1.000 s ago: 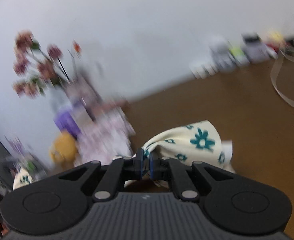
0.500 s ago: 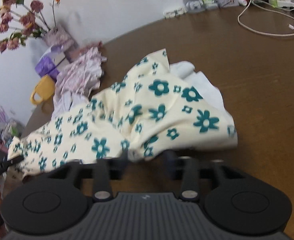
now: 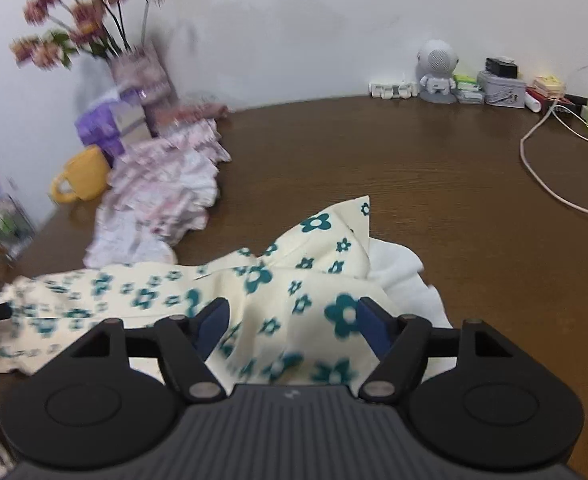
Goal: Fold clothes
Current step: 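Lift the cream shirt with both tools and spread it flat on the table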
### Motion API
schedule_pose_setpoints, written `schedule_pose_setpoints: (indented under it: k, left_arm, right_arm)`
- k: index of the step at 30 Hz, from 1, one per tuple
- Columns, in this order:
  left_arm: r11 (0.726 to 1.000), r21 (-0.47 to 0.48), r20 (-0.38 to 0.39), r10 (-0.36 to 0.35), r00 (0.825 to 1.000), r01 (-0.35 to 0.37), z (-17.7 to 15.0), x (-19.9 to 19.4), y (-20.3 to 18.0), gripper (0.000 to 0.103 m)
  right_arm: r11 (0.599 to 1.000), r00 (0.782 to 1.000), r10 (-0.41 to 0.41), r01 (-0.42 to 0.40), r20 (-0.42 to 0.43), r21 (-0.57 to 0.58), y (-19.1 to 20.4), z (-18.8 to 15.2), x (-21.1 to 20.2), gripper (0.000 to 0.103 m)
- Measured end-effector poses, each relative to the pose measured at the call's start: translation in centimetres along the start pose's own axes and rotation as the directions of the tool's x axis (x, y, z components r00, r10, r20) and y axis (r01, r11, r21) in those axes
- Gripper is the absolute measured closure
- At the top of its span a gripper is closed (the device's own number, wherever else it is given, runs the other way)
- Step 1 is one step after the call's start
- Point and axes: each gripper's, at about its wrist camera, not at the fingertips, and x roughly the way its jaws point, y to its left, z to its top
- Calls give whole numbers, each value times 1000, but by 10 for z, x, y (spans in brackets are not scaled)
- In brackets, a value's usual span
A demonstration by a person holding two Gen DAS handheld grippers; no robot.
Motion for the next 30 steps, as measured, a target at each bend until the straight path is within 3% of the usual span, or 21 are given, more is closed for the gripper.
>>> schedule_pose_setpoints:
  k: [1, 3, 4, 6, 15, 16, 18, 20, 21, 26, 28, 30]
  left_arm:
    - [1000, 2, -15, -5, 1000, 5, -2, 7, 0, 37]
    - [998, -17, -35, -54, 998, 54, -4, 19, 4, 61]
    - [998, -23, -33, -66, 997, 66, -2, 24, 5, 64]
    - [995, -35, -30, -89, 996, 88, 2, 34, 8, 72]
    - [995, 9, -3, -97, 995, 97, 44, 87, -10, 72]
    - [995, 8, -6, -96, 995, 96, 46, 84, -9, 69]
    - [996, 14, -8, -93, 996, 93, 48, 76, -6, 46]
    - [995, 29, 12, -100, 995, 100, 47, 62, -2, 33]
    - [994, 38, 21, -106, 994, 105, 47, 55, 1, 33]
    - [986, 57, -41, -158, 987, 160, 46, 49, 5, 34]
    - [981, 70, -81, -174, 981, 180, 44, 54, 3, 40]
    - [982, 77, -104, -163, 981, 172, 42, 59, 1, 71]
  right_arm:
    - [1000, 1000, -3, 3, -15, -13, 2, 1, 10, 32]
    - [999, 998, -19, 18, -52, -35, 4, -1, 28, 41]
    - [999, 997, -33, 30, -64, -39, 4, -3, 36, 53]
    - [999, 996, -36, 34, -80, -24, -2, -6, 44, 59]
    - [998, 997, -64, 65, -54, 17, -23, -9, 41, 56]
    - [999, 998, -48, 49, -41, 17, -24, -8, 33, 55]
    - [1000, 1000, -14, 14, -3, -6, -24, -4, 16, 47]
    - [997, 999, 21, -18, 37, -69, -18, 1, 2, 36]
    - [994, 998, 39, -33, 53, -100, -15, 4, -5, 36]
    - [975, 997, 75, -77, -17, -208, 16, 22, 15, 36]
    - [969, 995, 70, -84, -69, -230, 31, 28, 34, 36]
    - [968, 992, 39, -67, -120, -243, 42, 30, 50, 45]
